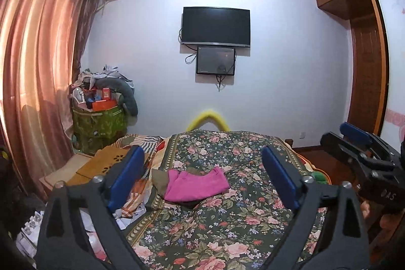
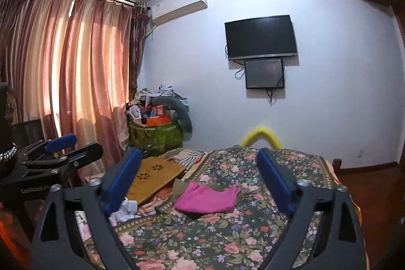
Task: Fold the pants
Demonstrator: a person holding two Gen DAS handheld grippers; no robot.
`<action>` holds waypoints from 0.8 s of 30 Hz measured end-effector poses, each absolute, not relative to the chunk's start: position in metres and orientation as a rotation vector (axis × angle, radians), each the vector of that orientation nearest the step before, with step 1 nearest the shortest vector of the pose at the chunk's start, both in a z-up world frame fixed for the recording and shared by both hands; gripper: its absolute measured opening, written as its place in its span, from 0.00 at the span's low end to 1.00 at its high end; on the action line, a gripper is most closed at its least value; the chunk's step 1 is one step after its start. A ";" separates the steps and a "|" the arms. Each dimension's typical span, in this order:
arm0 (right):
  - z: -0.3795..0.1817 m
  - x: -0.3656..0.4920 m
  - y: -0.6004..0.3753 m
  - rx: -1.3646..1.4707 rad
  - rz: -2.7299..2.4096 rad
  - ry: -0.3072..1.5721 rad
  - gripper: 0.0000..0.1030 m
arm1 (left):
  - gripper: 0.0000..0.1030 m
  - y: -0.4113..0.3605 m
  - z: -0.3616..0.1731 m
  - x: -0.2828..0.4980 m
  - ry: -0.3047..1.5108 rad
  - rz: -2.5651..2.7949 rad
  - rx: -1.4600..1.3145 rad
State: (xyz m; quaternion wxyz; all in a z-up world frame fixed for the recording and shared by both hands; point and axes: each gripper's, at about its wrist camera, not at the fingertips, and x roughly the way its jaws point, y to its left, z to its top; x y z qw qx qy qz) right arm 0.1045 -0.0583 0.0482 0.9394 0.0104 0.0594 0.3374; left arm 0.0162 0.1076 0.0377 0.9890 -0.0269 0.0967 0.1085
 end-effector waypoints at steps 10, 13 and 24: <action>0.042 0.100 -0.061 0.015 0.672 0.124 1.00 | 1.00 0.112 0.036 0.017 0.190 0.223 -0.071; 0.039 0.097 -0.063 0.018 0.670 0.126 1.00 | 1.00 0.110 0.034 0.019 0.195 0.222 -0.067; 0.036 0.095 -0.066 0.020 0.662 0.142 1.00 | 1.00 0.110 0.029 0.027 0.208 0.219 -0.066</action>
